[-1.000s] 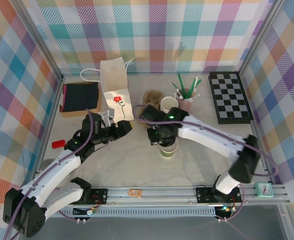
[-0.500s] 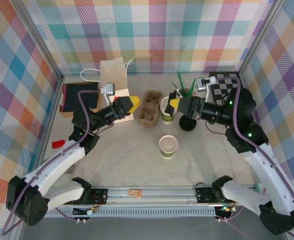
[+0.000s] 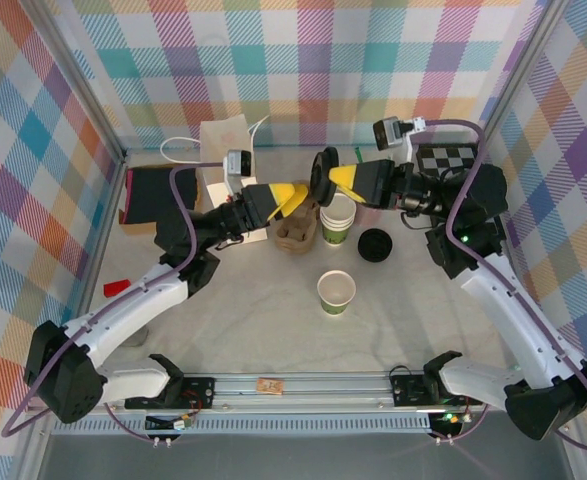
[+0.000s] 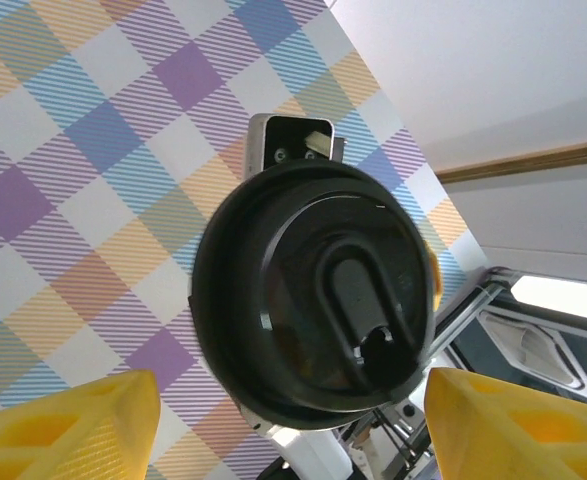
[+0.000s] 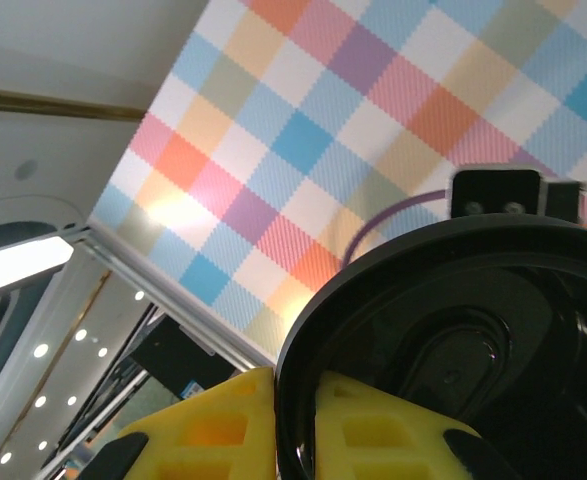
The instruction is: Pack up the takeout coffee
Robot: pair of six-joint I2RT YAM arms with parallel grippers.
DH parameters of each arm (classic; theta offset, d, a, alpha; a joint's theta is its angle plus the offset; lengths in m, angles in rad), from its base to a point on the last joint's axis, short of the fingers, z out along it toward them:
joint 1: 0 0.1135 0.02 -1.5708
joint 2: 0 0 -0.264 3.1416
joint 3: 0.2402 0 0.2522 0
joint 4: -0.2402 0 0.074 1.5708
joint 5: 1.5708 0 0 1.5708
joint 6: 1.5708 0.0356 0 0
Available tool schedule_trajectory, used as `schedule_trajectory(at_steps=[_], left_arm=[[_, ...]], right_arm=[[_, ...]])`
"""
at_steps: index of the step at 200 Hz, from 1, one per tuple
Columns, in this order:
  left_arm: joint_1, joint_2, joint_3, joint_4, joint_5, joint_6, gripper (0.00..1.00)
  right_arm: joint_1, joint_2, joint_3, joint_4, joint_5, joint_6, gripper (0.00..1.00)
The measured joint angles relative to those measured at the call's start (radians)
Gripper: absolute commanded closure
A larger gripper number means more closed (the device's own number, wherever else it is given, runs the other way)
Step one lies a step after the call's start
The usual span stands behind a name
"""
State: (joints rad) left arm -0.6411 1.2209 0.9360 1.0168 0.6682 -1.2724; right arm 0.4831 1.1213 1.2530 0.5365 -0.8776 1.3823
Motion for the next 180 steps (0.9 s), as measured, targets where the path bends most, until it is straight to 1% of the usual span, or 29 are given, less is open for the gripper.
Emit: schedule_trajectory(at_steps=[61, 110, 154, 180], left_arm=[[-0.021, 0.080, 0.013, 0.157, -0.013, -0.094, 0.34], [-0.033, 0.100, 0.026, 0.211, -0.026, -0.129, 0.39], [-0.033, 0.110, 0.030, 0.217, -0.034, -0.153, 0.57], [-0.033, 0.114, 0.030, 0.217, -0.034, -0.154, 0.63]], right_arm=[[0.000, 0.064, -0.015, 0.282, -0.002, 0.172, 0.86], [0.000, 0.086, -0.070, 0.388, -0.001, 0.238, 0.86], [0.000, 0.079, -0.101, 0.438, 0.005, 0.250, 0.86], [0.000, 0.063, -0.122, 0.427, 0.008, 0.236, 0.86]])
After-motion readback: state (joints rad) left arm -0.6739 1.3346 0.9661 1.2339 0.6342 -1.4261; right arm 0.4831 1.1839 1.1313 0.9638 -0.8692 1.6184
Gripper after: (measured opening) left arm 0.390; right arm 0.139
